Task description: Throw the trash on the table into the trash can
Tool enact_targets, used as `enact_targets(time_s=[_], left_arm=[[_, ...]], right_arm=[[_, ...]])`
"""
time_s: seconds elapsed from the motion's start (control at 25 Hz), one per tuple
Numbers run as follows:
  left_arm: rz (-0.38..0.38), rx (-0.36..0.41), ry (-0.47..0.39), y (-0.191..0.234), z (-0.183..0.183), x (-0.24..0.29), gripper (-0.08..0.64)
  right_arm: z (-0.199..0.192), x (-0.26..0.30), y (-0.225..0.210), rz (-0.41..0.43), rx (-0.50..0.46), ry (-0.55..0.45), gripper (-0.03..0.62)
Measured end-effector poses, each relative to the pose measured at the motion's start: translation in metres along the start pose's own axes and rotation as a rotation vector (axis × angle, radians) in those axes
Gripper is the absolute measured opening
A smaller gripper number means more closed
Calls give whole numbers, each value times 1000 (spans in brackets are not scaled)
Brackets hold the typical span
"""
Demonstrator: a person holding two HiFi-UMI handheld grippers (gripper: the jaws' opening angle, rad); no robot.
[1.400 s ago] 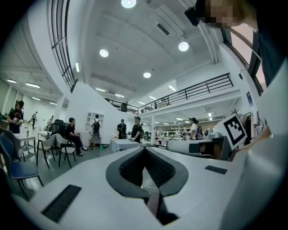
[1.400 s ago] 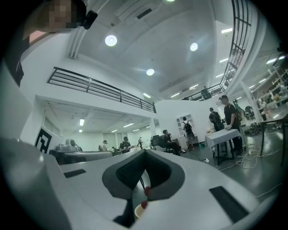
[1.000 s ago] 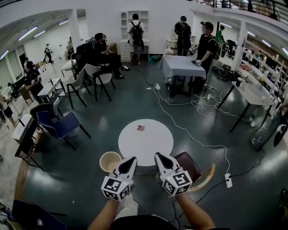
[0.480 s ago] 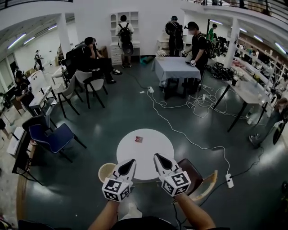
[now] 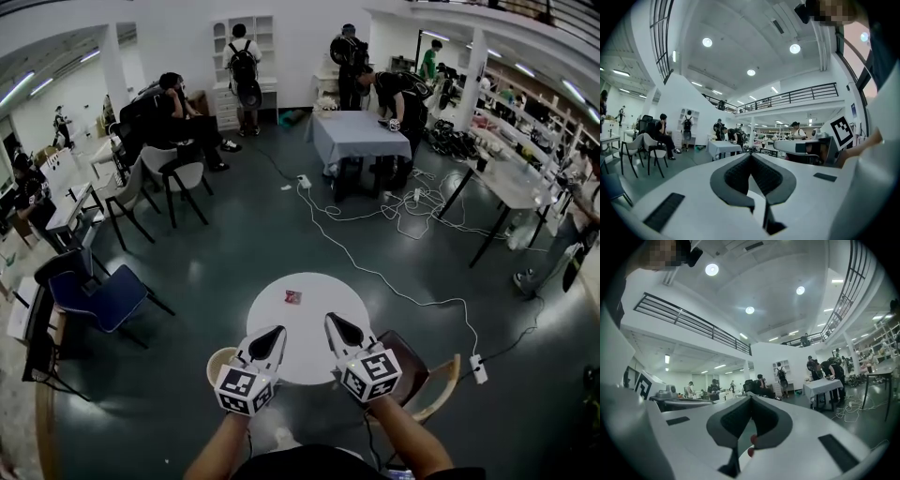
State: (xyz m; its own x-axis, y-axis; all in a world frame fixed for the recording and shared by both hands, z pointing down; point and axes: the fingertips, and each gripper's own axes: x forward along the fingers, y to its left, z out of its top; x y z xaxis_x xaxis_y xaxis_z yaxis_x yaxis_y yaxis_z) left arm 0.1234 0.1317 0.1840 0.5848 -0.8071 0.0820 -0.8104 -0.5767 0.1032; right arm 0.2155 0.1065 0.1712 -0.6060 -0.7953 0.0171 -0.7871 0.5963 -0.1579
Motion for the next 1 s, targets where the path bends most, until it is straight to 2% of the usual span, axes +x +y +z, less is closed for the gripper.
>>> enact_targets(time_s=[0.44, 1.0], left_arm=[[-69, -34, -22, 77, -9, -3, 6], [-105, -79, 5, 117, -38, 2, 6]], right_arm=[[-16, 72, 16, -50, -27, 34, 17], [-49, 100, 13, -93, -9, 89, 17]])
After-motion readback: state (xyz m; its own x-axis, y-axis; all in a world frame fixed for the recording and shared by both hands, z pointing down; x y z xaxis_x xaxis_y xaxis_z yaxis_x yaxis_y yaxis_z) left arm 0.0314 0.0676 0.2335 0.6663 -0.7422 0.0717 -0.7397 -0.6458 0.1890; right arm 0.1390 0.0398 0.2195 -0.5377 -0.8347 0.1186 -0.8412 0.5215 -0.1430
